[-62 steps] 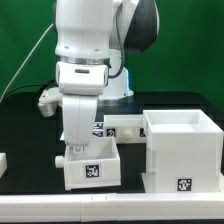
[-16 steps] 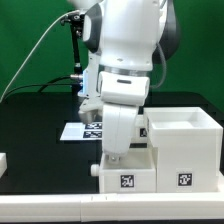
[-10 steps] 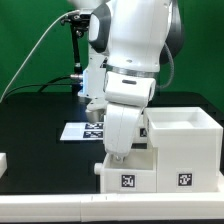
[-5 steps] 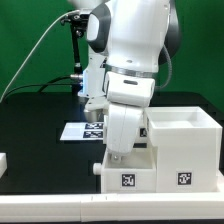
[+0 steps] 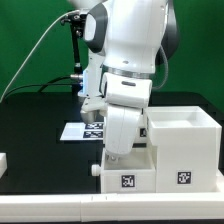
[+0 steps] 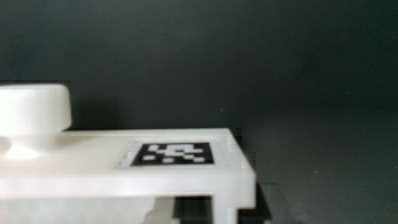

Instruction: Assemble drawer

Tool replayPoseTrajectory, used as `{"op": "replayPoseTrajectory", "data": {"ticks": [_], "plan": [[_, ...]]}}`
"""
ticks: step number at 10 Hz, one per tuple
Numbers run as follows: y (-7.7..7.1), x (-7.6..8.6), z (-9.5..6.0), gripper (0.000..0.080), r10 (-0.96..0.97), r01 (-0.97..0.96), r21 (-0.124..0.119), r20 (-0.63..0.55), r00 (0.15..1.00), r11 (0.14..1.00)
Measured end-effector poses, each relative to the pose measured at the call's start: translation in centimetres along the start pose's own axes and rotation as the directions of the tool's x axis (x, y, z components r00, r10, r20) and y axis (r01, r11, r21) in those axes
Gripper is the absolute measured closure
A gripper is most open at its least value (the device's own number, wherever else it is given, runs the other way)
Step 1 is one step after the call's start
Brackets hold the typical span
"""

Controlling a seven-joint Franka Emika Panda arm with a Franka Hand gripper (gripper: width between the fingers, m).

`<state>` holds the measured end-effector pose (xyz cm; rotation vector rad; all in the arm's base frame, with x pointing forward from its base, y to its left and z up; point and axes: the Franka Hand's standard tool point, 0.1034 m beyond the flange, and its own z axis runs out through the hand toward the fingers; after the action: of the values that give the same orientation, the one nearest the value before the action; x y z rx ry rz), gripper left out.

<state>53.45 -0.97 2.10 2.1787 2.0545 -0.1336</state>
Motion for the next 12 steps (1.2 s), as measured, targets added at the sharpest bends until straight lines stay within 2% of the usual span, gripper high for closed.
{"op": "replayPoseTrajectory", "data": {"ticks": [5, 12], "plan": [[0.11, -0.09, 0.04, 0.0760, -0.041, 0.040, -0.027, -0.010, 0.999, 0.999], [0.23, 0.33, 0.00, 0.0760, 0.019, -0.019, -0.018, -0.006, 1.000, 1.000]]}}
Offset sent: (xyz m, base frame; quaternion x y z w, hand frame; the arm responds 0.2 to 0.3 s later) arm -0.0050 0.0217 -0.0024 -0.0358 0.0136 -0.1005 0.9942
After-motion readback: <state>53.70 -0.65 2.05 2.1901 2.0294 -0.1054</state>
